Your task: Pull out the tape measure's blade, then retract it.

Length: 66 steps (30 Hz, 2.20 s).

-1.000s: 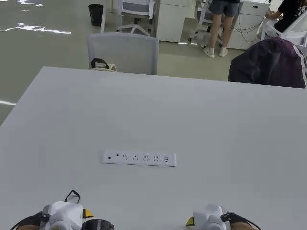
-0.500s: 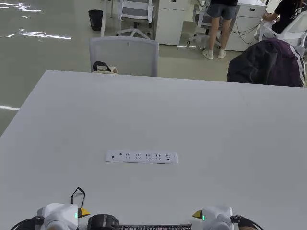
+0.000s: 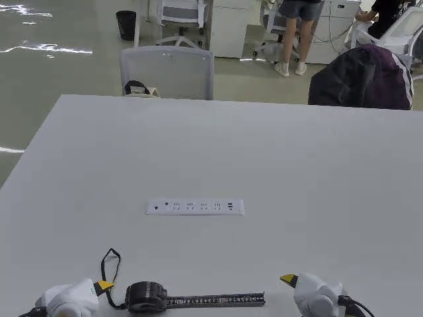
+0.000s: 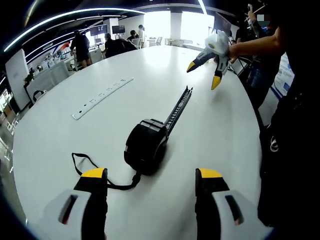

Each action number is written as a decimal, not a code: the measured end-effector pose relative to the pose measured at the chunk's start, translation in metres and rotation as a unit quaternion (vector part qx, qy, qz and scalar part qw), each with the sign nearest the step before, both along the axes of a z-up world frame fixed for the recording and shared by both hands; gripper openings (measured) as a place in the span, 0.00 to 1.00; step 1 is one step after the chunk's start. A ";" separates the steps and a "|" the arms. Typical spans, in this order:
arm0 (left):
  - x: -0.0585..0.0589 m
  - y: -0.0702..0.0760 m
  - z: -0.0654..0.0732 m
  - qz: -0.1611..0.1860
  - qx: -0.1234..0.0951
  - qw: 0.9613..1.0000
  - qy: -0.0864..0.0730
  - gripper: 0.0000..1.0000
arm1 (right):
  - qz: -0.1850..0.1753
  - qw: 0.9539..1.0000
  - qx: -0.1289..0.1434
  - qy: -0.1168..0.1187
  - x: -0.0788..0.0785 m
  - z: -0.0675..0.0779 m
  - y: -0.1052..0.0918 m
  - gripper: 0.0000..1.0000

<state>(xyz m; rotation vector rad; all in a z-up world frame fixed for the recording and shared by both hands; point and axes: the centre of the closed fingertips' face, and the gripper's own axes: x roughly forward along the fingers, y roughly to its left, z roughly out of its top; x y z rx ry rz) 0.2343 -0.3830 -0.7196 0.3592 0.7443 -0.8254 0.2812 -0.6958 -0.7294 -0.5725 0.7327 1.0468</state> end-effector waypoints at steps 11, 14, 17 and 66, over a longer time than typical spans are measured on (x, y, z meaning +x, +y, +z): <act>-0.015 -0.009 0.020 0.058 -0.041 0.997 -0.014 0.79 | -0.077 0.996 0.037 -0.012 -0.026 0.017 -0.001 0.83; -0.019 -0.010 0.025 0.072 -0.049 0.996 -0.017 0.81 | -0.091 0.995 0.046 -0.017 -0.032 0.020 0.000 0.85; -0.022 -0.009 0.028 0.083 -0.050 0.995 -0.021 0.82 | -0.109 0.992 0.053 -0.022 -0.038 0.027 0.002 0.86; -0.060 -0.028 0.058 0.167 -0.093 0.979 -0.069 0.99 | -0.201 0.963 0.179 -0.028 -0.094 0.061 0.042 1.00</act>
